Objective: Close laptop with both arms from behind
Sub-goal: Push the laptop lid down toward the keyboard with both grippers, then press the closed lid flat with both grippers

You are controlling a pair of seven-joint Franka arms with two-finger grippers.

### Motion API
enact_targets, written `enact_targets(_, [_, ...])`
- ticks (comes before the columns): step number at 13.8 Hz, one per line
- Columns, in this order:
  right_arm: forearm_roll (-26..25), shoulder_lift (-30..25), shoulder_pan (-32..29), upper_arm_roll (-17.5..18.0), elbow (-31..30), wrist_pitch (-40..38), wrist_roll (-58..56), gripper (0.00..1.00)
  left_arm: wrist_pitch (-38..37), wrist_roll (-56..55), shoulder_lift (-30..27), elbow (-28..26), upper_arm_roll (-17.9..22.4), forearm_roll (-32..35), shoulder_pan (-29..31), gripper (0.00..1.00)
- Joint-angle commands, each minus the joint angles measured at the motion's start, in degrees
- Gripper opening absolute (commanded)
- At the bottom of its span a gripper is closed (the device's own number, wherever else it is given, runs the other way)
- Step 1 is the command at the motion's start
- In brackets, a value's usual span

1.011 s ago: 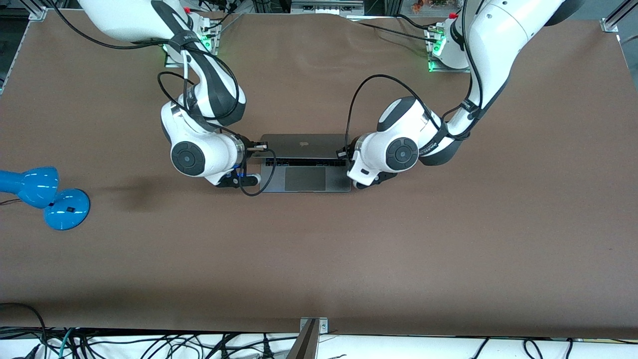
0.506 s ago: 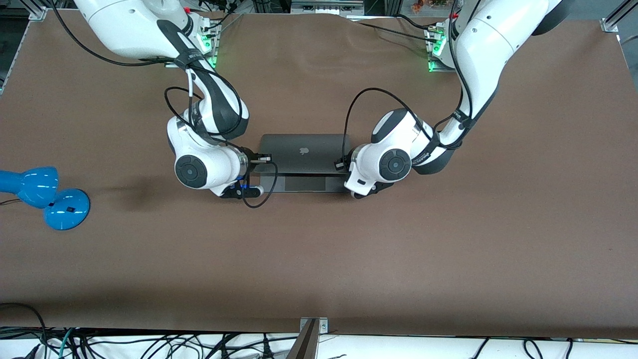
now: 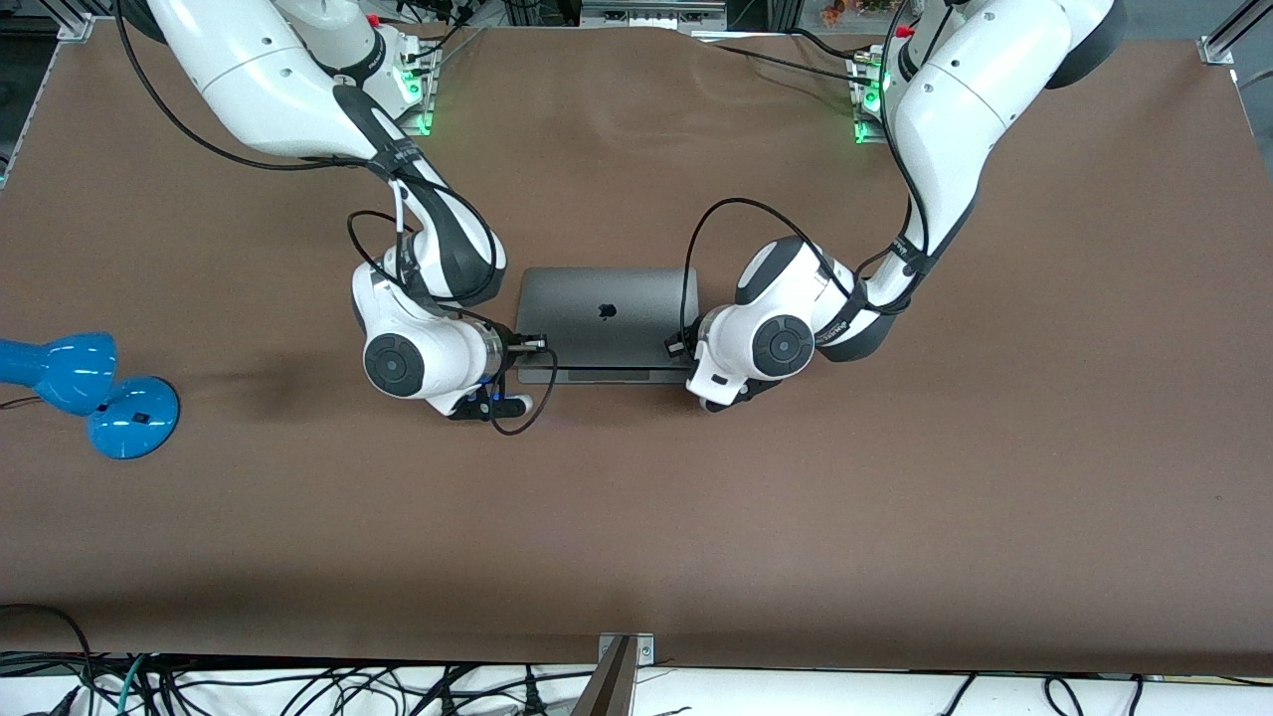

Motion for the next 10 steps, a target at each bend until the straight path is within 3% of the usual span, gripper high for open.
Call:
enact_targets(1, [-0.6, 1.6, 0.4, -0.6, 1.9, 0.1, -1.0, 0.04, 0.1, -0.6, 1.5, 2.2, 1.2, 2.2, -1.5, 0.00])
enact_targets(4, [-0.6, 2.5, 0.5, -0.7, 2.4, 0.8, -1.7, 0.04, 0.1, -0.5, 2.2, 3.0, 3.5, 2.2, -3.4, 0.00])
enact_targets(10, [-0.8, 5.0, 0.4, -0.7, 2.7, 4.5, -2.8, 0.04, 2.5, -0.6, 3.8, 3.9, 3.7, 2.2, -3.9, 0.00])
